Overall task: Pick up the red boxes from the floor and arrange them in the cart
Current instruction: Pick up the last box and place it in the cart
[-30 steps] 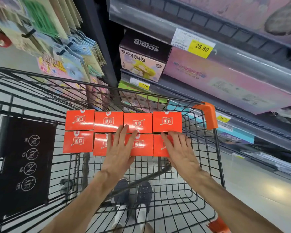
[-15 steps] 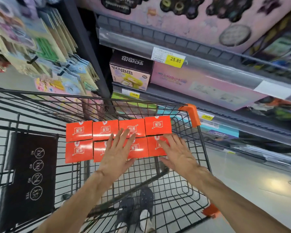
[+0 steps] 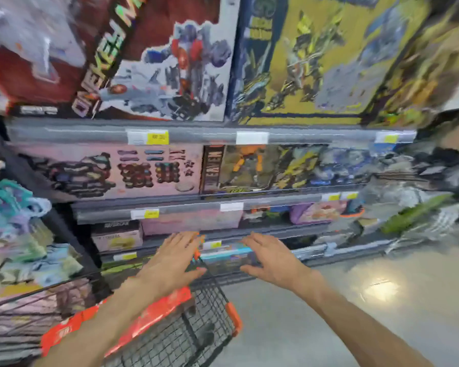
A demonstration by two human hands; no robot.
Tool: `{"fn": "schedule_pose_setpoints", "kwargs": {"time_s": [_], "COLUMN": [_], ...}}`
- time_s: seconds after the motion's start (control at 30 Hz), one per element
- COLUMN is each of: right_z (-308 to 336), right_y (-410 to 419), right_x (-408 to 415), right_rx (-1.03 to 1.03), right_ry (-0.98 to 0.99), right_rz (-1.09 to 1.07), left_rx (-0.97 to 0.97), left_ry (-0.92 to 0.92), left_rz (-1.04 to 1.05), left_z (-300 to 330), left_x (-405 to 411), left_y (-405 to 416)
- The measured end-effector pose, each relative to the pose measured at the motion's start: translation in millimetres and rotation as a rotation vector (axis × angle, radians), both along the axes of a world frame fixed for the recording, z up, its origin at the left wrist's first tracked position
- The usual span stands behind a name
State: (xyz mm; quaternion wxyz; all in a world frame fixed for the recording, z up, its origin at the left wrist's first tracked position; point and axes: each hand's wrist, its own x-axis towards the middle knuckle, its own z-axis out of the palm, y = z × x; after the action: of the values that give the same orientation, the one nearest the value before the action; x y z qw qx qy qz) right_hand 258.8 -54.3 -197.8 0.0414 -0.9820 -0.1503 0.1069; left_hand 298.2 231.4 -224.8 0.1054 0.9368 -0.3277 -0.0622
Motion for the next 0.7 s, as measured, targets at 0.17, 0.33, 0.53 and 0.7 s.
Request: {"fn": "schedule_pose_setpoints", "kwargs": {"time_s": [0.17, 0.33, 0.53, 0.7], "right_z": [86, 141, 156, 162], "right_y": [-114, -239, -394, -517], "right_x": [-49, -118, -218, -293], "right_rx": [-0.007, 0.018, 0.010, -0.043], "right_ry": [-0.144, -0.265, -0.336, -0.334], "right_rz": [-0.243, -0.472, -0.734, -0.909], "left_rx": [-0.064, -0.070, -0.093, -0.157], "left_ry": [-0.104, -0.220, -0.199, -0.160], "left_rz": [-0.215, -0.431, -0.676, -0.767], "left_z": [84, 135, 157, 158], "left_x": [24, 23, -20, -73], "left_y": [-121, -268, -468, -624]}}
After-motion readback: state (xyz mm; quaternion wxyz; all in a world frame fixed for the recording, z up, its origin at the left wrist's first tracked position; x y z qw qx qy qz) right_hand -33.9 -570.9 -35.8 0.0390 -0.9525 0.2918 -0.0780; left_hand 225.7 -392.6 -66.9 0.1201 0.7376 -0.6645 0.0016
